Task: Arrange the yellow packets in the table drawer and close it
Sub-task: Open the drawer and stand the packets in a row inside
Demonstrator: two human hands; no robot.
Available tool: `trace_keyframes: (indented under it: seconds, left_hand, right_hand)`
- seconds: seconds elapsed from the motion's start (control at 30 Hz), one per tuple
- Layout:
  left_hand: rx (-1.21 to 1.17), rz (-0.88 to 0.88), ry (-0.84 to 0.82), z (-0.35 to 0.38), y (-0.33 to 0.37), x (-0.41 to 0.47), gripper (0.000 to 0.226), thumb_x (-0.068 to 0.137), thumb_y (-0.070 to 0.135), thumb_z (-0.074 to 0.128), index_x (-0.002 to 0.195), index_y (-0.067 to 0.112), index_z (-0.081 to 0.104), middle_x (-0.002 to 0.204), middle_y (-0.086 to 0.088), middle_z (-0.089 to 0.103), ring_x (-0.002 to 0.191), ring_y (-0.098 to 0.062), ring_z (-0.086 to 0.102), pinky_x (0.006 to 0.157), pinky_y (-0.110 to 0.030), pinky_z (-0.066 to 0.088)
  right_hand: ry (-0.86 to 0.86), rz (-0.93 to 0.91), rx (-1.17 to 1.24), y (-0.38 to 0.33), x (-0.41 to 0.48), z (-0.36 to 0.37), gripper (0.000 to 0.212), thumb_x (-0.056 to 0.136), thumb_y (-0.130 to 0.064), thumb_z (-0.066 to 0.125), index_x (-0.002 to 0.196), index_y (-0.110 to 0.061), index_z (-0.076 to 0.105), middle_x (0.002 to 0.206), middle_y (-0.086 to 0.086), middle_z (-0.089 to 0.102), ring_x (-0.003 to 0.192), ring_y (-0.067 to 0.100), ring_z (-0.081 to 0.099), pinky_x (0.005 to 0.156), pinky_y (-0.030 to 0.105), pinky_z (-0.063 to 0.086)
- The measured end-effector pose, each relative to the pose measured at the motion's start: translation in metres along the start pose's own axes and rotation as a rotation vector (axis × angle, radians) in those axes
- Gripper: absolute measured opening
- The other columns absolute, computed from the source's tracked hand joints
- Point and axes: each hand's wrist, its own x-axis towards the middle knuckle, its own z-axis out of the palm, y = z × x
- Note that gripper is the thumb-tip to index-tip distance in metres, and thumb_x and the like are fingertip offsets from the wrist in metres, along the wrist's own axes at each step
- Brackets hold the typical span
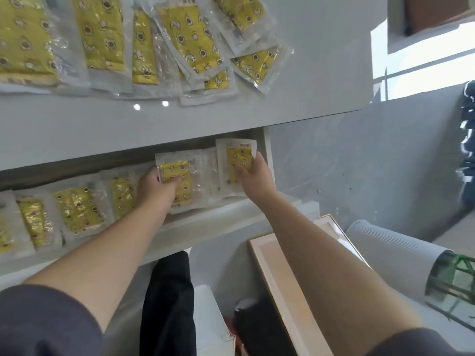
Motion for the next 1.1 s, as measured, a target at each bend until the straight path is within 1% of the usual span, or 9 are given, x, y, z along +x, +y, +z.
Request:
trace_keyframes:
  seconds: [0.1, 0.27, 0.4, 0.5, 0.6, 0.73, 0.83, 0.97, 1.1]
  left_hand:
    - [0.023, -0.003, -0.014, 0.009, -0.004, 0.006, 0.050, 0.088, 0.028, 0.068, 0.134, 0.015, 0.050, 0.134, -0.006, 0.056, 0.114, -0.029, 0.058, 0.087, -0.039, 0.048]
    - [0.036, -0.027, 0.009, 0.014, -0.004, 0.011, 0.048, 0.089, 0.028, 0.067, 0.132, 0.015, 0.052, 0.133, -0.006, 0.057, 0.115, -0.029, 0.057, 0.094, -0.042, 0.048]
    - [0.059, -0.025, 0.063, 0.018, -0.001, 0.014, 0.051, 0.090, 0.028, 0.065, 0.137, 0.014, 0.049, 0.138, -0.006, 0.053, 0.118, -0.029, 0.056, 0.091, -0.038, 0.047]
    - [0.139, -0.002, 0.123, 0.024, 0.002, 0.011, 0.052, 0.092, 0.028, 0.063, 0.138, 0.010, 0.047, 0.141, -0.009, 0.050, 0.122, -0.031, 0.053, 0.093, -0.037, 0.044]
    - [0.189, -0.003, 0.151, 0.025, 0.002, 0.010, 0.048, 0.092, 0.028, 0.064, 0.133, 0.008, 0.051, 0.134, -0.013, 0.054, 0.116, -0.034, 0.056, 0.091, -0.039, 0.047]
    - [0.256, -0.031, 0.163, 0.024, 0.002, 0.007, 0.048, 0.091, 0.028, 0.064, 0.131, 0.005, 0.051, 0.131, -0.015, 0.056, 0.113, -0.036, 0.057, 0.087, -0.039, 0.047]
    - [0.270, -0.045, 0.197, 0.022, 0.005, 0.004, 0.040, 0.091, 0.026, 0.065, 0.122, 0.002, 0.054, 0.124, -0.018, 0.058, 0.107, -0.038, 0.059, 0.081, -0.039, 0.048]
    - [0.232, -0.042, 0.227, 0.014, 0.009, -0.001, 0.032, 0.093, 0.024, 0.062, 0.113, 0.000, 0.054, 0.116, -0.020, 0.059, 0.099, -0.039, 0.061, 0.075, -0.040, 0.050]
    - [0.220, -0.051, 0.260, -0.004, 0.005, -0.006, 0.028, 0.096, 0.023, 0.057, 0.110, -0.001, 0.054, 0.113, -0.021, 0.060, 0.089, -0.035, 0.059, 0.066, -0.037, 0.042]
  right_hand:
    - [-0.024, 0.013, -0.008, 0.008, 0.008, 0.002, 0.020, 0.098, -0.021, 0.052, 0.115, -0.012, 0.048, 0.098, -0.002, 0.060, 0.077, 0.005, 0.056, 0.054, 0.018, 0.040]
    - [-0.040, 0.049, -0.028, 0.014, 0.017, 0.000, 0.022, 0.098, -0.018, 0.052, 0.118, -0.012, 0.046, 0.101, -0.002, 0.058, 0.083, 0.013, 0.057, 0.055, 0.018, 0.040]
    - [-0.057, 0.038, -0.105, 0.014, 0.025, 0.003, 0.020, 0.098, -0.021, 0.051, 0.115, -0.012, 0.045, 0.099, -0.001, 0.056, 0.073, 0.008, 0.052, 0.052, 0.020, 0.038]
    - [-0.055, 0.049, -0.174, 0.011, 0.031, 0.004, 0.024, 0.098, -0.020, 0.050, 0.119, -0.010, 0.045, 0.100, 0.001, 0.056, 0.079, 0.017, 0.054, 0.054, 0.024, 0.040]
    - [-0.061, 0.067, -0.212, 0.009, 0.033, 0.004, 0.027, 0.098, -0.018, 0.049, 0.122, -0.009, 0.044, 0.104, 0.005, 0.058, 0.085, 0.023, 0.056, 0.065, 0.032, 0.045]
    - [-0.048, 0.052, -0.308, 0.007, 0.030, 0.005, 0.030, 0.095, -0.014, 0.049, 0.124, -0.009, 0.043, 0.105, 0.008, 0.058, 0.089, 0.027, 0.059, 0.066, 0.033, 0.046]
    - [-0.001, 0.024, -0.395, 0.007, 0.026, 0.003, 0.036, 0.094, -0.009, 0.049, 0.130, -0.007, 0.043, 0.120, 0.009, 0.052, 0.102, 0.025, 0.055, 0.076, 0.031, 0.042]
    - [0.046, 0.026, -0.415, 0.006, 0.019, -0.006, 0.029, 0.096, -0.007, 0.044, 0.125, -0.006, 0.047, 0.120, 0.010, 0.054, 0.090, 0.019, 0.047, 0.075, 0.029, 0.039]
    - [0.115, 0.106, -0.413, 0.005, 0.015, -0.018, 0.033, 0.095, -0.002, 0.043, 0.128, -0.007, 0.045, 0.119, 0.012, 0.056, 0.088, 0.023, 0.049, 0.070, 0.031, 0.039]
